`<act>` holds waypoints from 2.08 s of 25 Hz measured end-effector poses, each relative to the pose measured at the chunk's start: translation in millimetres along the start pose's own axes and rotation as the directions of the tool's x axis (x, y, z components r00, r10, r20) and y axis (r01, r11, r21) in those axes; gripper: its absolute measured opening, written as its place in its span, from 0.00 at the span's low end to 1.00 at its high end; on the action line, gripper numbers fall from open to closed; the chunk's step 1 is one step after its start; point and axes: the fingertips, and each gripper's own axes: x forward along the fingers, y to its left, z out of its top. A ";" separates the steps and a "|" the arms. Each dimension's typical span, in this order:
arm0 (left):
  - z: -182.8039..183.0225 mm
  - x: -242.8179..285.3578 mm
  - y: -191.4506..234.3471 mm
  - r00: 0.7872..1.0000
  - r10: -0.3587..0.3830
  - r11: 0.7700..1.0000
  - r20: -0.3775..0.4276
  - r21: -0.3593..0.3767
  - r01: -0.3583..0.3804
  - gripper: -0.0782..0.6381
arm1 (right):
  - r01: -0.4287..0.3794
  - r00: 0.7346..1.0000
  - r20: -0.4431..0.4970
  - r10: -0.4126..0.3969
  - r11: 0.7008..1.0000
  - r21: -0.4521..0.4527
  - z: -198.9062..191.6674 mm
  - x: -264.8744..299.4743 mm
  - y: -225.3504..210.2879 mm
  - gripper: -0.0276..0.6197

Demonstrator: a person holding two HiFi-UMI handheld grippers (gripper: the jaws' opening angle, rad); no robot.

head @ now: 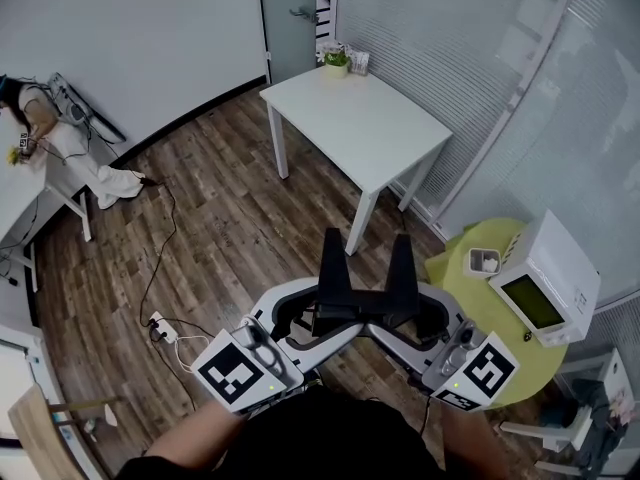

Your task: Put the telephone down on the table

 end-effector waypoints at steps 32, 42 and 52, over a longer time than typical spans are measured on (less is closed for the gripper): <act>4.3 48.3 159.0 0.989 0.145 0.989 -0.004 -0.002 -0.145 0.46 | -0.139 0.990 0.006 0.139 0.990 0.018 -4.2 114.4 -127.2 0.42; 16.5 99.4 202.5 0.984 0.180 0.984 -0.007 0.004 -0.180 0.46 | -0.176 0.984 0.007 0.175 0.984 0.023 8.6 128.1 -194.0 0.42; 19.0 137.7 243.5 0.978 0.208 0.978 -0.012 0.014 -0.208 0.46 | -0.207 0.978 0.003 0.207 0.978 0.022 11.7 144.9 -248.6 0.42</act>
